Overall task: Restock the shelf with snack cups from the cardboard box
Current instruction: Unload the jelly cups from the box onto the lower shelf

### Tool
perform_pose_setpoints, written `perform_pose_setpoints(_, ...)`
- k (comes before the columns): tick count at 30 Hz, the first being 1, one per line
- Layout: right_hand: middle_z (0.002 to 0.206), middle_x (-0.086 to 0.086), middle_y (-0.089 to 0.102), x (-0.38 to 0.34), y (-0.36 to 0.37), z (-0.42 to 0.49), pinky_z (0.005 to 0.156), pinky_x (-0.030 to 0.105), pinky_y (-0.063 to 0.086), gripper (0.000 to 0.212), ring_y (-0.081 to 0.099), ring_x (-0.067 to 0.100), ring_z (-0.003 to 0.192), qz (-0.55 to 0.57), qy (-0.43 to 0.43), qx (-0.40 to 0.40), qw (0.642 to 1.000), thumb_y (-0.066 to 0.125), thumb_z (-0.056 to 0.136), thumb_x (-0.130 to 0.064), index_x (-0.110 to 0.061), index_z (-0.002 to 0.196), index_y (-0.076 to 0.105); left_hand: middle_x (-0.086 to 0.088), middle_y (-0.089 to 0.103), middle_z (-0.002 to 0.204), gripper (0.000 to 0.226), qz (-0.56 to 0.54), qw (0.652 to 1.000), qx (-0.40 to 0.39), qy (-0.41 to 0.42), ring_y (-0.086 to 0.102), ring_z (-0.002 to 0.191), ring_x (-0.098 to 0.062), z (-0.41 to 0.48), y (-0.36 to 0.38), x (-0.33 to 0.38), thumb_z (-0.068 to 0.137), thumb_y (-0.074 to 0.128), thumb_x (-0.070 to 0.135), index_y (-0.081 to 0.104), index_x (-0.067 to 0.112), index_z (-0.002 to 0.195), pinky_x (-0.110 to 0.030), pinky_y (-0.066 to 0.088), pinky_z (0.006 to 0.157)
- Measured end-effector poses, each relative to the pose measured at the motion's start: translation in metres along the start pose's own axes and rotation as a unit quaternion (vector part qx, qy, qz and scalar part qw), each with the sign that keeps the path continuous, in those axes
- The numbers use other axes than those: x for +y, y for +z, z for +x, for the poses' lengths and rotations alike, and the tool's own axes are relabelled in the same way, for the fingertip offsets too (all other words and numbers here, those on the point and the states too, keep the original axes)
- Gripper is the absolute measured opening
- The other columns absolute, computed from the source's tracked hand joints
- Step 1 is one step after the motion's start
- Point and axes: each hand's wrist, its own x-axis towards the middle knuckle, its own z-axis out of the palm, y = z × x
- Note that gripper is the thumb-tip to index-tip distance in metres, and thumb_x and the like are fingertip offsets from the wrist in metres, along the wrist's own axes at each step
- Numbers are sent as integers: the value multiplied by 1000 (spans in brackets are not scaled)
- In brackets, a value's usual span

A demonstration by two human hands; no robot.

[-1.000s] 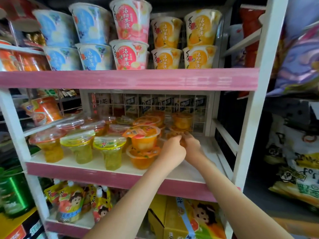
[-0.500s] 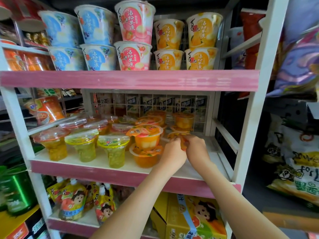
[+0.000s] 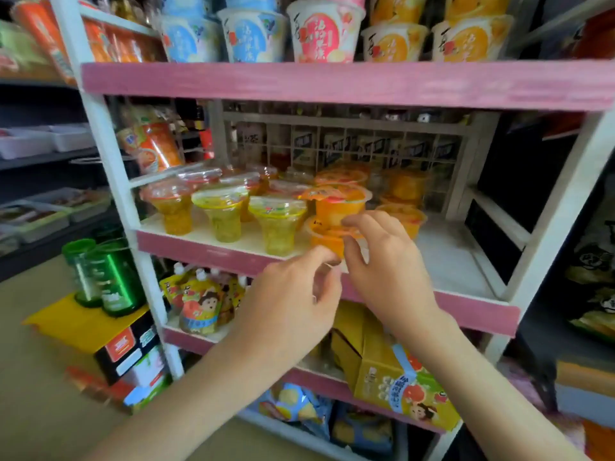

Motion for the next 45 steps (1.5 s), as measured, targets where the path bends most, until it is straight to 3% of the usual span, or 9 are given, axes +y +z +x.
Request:
perform_pose_setpoints(5,96,11,66,-109,90,-34,77,32,46,22,62,31,92,158,-93,-80,980,57,81,-7,-4,100,67,11,54,57,18,78,987,87,-111,52,52,-6,-88,-59,-102,84,45,32,59,22,79,-18,36,48)
perform_pose_setpoints(12,87,19,63,-281,212,-119,75,43,49,17,59,37,86,290,-189,-270,898,54,75,-3,2,88,64,-2,65,74,24,186,927,120,-301,59,65,-19,-245,-148,-215,88,49,30,63,11,92,-30,46,60)
perform_pose_setpoints(18,131,14,50,-386,284,-188,102,37,37,45,43,27,121,273,-258,-427,822,49,89,1,-2,134,46,-6,66,90,20,258,863,-26,-434,59,73,-12,-344,-178,-299,91,55,21,60,6,105,-11,31,50)
perform_pose_setpoints(22,146,10,33,-383,313,-232,108,35,34,66,32,25,133,155,-247,-537,791,53,91,-8,-9,148,21,4,57,115,36,206,830,-137,-500,59,96,-12,-402,-175,-318,87,57,33,49,23,121,-28,52,77)
perform_pose_setpoints(26,155,9,15,-345,309,-275,115,32,19,77,14,24,143,78,-233,-622,744,49,93,-6,-11,151,-1,-1,48,133,56,208,806,-246,-496,49,119,-21,-464,-173,-293,89,52,41,37,21,139,-33,43,99)
perform_pose_setpoints(29,158,10,5,-322,311,-310,117,32,11,78,3,24,146,-7,-264,-705,658,49,96,-14,-8,150,-7,-1,39,144,64,198,830,-273,-444,39,131,-20,-459,-159,-305,88,54,40,30,22,145,-33,34,108)
perform_pose_setpoints(35,153,10,26,-336,339,-360,111,42,29,48,28,27,139,-55,-266,-800,535,36,101,-19,-10,147,26,-11,39,145,46,60,665,-497,-554,41,130,-28,-460,-76,-317,99,41,21,34,10,143,-38,34,107)
perform_pose_setpoints(39,144,15,41,-333,340,-370,106,39,31,40,40,29,131,-88,-267,-846,454,36,102,-20,-7,139,41,-13,39,145,40,17,634,-487,-600,40,129,-29,-463,-64,-318,101,33,19,41,6,138,-34,32,104)
perform_pose_setpoints(45,143,17,42,-329,344,-362,104,38,33,38,41,29,131,-81,-188,-860,467,32,102,-13,0,137,42,-15,53,132,37,26,660,-493,-566,52,118,-29,-458,-45,-317,102,32,22,51,6,129,-34,41,94)
